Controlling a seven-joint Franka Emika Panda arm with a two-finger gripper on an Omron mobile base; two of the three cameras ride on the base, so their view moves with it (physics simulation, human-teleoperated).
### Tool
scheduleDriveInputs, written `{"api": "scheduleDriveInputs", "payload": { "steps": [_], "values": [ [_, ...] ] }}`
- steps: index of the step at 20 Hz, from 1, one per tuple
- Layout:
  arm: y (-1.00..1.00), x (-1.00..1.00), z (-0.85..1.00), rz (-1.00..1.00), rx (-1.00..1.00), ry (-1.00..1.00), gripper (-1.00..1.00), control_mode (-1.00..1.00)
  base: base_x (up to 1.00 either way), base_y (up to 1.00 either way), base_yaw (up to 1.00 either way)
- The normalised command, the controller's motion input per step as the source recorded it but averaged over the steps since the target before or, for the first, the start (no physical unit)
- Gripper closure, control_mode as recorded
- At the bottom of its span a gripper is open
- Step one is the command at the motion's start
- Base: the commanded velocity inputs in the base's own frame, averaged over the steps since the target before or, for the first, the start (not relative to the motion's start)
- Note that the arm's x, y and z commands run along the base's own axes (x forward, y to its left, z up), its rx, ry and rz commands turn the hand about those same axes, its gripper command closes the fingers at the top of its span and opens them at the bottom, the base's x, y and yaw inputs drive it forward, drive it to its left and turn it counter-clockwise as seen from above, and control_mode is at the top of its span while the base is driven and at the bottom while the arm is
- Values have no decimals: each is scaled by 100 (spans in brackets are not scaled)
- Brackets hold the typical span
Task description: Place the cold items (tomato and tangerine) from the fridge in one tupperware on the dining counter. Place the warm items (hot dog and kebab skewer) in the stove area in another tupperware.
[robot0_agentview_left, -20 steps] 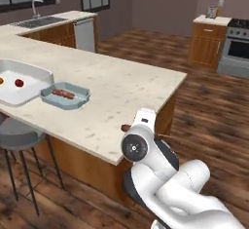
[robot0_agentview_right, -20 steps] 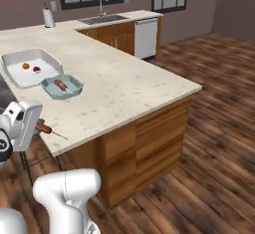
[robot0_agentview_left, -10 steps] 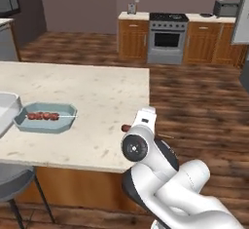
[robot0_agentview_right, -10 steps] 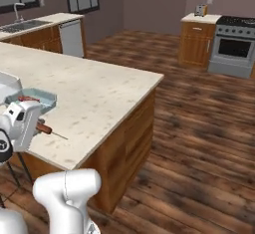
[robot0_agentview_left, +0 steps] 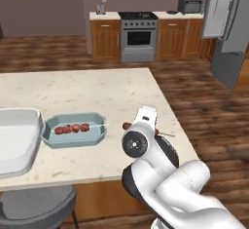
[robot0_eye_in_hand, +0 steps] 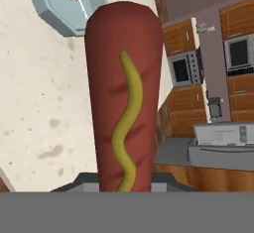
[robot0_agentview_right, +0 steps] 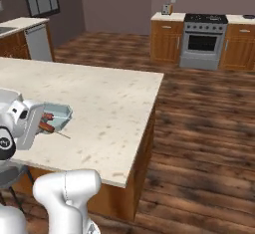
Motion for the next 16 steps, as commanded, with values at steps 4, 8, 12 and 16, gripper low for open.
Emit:
{"api": "scheduleDriveInputs", "payload": {
  "steps": [4, 8, 12, 16],
  "values": [
    [0, 0, 0, 0, 0, 0, 100, 100, 0, 100, -40],
    [0, 0, 0, 0, 0, 0, 100, 100, 0, 100, -40],
    [0, 0, 0, 0, 0, 0, 100, 100, 0, 100, -39],
    [67, 66, 0, -5, -9, 29, 100, -100, 0, 0, 0]
  ]
}}
